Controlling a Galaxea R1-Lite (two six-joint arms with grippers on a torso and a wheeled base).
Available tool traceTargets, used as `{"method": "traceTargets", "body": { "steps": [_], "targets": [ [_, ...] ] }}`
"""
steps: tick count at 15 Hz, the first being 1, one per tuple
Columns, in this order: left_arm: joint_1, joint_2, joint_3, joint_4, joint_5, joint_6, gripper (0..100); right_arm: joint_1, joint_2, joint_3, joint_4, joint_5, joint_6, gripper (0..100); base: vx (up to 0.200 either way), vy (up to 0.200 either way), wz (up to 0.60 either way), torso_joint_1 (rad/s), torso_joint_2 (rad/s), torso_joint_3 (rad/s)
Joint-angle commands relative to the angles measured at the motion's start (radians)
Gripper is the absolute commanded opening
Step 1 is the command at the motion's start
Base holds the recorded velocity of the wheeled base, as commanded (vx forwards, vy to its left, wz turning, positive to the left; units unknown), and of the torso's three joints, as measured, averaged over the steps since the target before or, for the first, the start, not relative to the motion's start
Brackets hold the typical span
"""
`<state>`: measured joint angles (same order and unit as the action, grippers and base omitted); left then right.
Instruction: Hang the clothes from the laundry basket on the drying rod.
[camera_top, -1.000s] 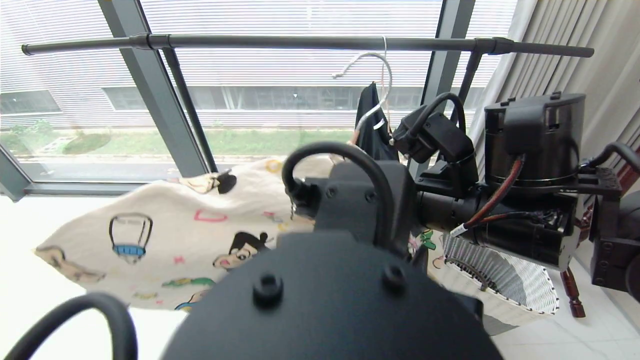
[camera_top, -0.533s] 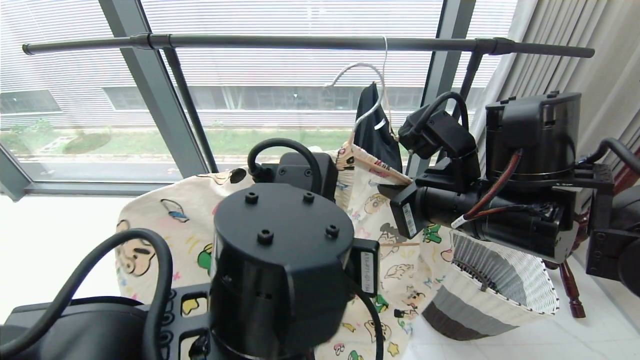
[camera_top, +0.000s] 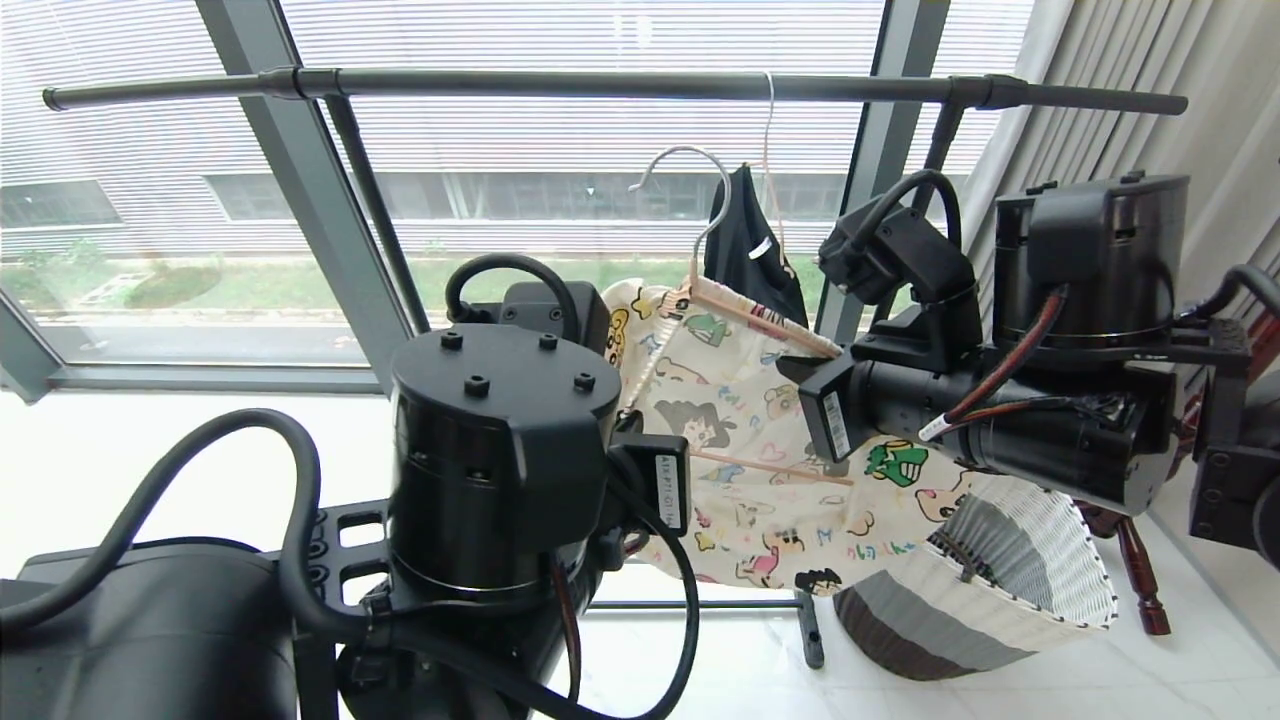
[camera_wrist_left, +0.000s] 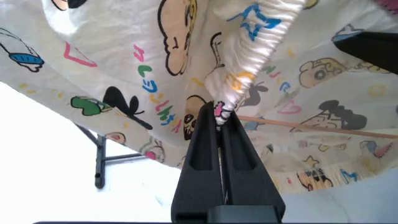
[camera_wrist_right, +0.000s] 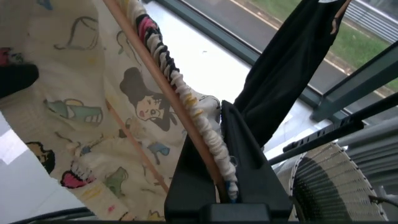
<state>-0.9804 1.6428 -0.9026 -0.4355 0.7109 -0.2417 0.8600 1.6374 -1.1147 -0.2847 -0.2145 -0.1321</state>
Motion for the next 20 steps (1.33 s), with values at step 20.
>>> {"method": "traceTargets", "body": {
  "steps": [20],
  "targets": [
    [-0.271,0.118,-0.101,-0.002,-0.010,-0.005,0,0.007,0.012,-0.022,-0.001,0.000,-0.001,0,0.000,0.000,0.00,0.000,0.00,0.000]
  ]
}}
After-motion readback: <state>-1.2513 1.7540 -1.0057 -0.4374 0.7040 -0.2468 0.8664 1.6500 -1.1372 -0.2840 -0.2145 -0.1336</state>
